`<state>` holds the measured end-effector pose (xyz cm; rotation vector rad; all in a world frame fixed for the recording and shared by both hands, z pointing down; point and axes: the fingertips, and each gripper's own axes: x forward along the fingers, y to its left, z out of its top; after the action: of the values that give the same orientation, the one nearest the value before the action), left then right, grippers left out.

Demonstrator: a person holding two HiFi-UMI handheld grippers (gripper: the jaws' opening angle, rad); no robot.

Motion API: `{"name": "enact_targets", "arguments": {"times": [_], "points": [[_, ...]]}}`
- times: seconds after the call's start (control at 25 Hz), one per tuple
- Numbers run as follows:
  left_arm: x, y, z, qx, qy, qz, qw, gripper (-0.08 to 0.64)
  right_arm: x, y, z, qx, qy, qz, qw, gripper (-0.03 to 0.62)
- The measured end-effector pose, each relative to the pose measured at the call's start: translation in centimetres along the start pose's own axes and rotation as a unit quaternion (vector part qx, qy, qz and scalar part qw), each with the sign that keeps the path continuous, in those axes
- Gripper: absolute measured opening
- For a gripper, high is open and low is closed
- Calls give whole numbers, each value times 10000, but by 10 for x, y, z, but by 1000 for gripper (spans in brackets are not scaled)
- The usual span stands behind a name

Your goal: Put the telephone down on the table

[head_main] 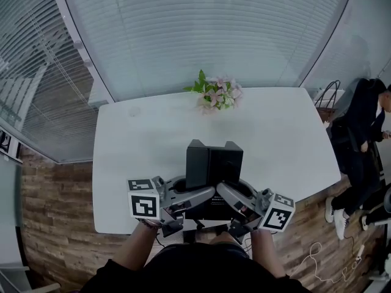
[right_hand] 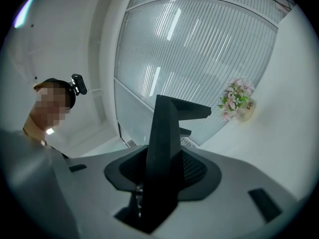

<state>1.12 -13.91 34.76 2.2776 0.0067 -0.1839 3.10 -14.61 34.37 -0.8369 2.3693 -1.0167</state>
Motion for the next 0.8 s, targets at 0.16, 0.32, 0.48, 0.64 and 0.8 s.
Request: {"name": "enact_targets", "arguments": {"times": [0.16,0.32,0.48,0.64,0.8], "points": [[10,3,1,28,-199,119,9997,189,-4,-6,7,-2,212,130,9997,166],[25,8,3,81,-322,244,9992,189,-10,-15,18,36,391,229,9990,166],[38,12,4,54,-443,316,9985,189,-16,-22,29,52,494,310,9983,166],[46,16,8,88,-484,419,9979,189,-18,-29,35,101,574,385,9976,166],[49,21,10,83,-526,487,9974,189,-16,-34,39,138,632,431,9970,166]]}}
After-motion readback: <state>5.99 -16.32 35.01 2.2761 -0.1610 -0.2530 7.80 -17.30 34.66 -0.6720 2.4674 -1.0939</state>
